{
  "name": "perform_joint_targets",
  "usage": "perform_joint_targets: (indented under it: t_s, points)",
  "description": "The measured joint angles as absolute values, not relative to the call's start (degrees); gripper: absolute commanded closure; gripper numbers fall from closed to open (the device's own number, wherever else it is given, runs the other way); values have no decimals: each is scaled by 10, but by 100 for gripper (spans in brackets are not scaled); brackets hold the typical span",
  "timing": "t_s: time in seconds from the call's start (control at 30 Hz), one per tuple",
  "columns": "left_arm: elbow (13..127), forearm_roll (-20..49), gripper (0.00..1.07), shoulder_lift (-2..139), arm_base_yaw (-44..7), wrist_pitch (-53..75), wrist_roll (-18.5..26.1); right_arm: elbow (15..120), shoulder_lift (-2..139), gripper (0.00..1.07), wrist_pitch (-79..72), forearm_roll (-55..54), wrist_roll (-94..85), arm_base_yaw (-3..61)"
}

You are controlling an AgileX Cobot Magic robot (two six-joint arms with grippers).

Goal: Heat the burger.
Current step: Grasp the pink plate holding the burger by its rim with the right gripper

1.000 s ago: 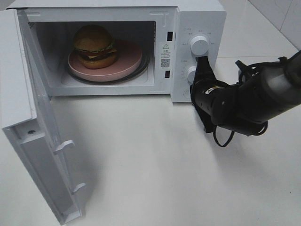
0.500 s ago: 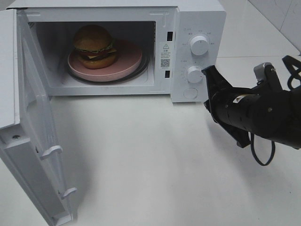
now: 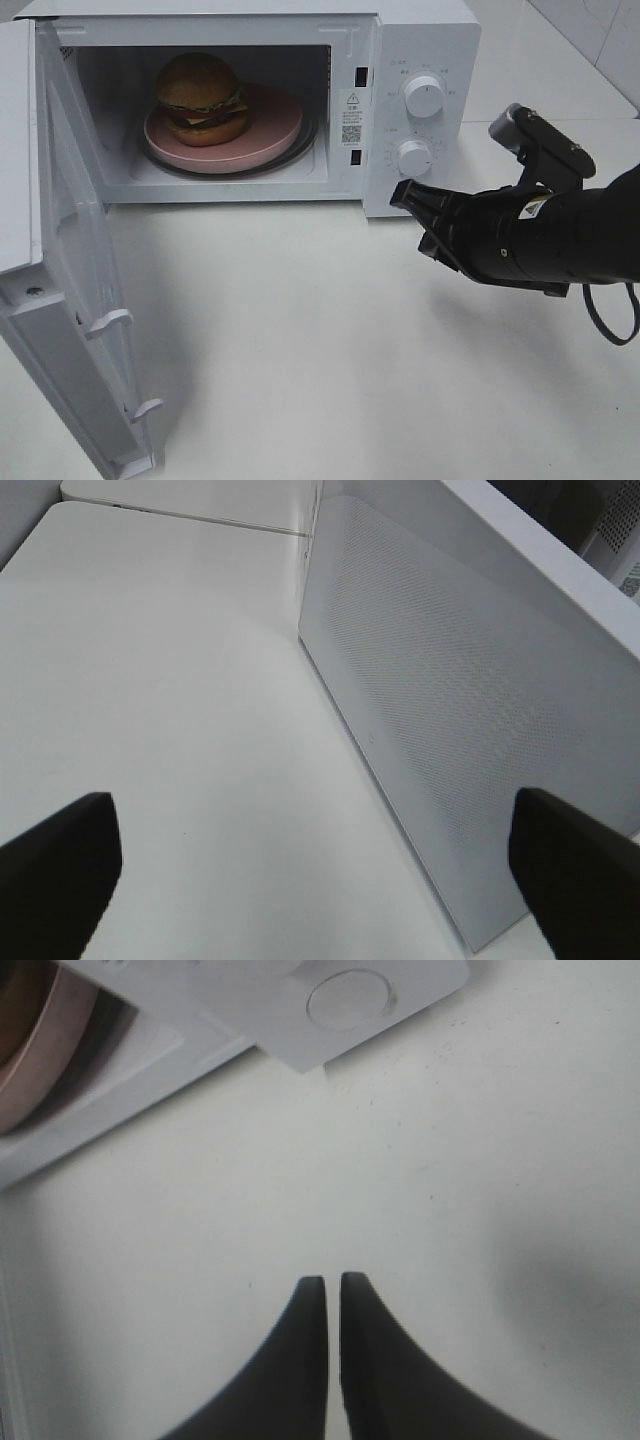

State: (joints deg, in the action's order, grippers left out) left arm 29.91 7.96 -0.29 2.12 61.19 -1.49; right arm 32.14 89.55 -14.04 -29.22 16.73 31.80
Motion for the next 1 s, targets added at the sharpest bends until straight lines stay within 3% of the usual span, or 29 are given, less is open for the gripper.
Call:
perform_joint_targets:
  t_s: [0.33,0.67,1.0]
  points:
    - [299,80,9,-3,21,612,-15,322,837,99,-4,-199,106,318]
    - [299,80,9,-3,21,612,-15,437,818,95,257,-71,33,318]
    - [299,80,9,-3,21,612,-15,514,818,94,350,-50,-118,318]
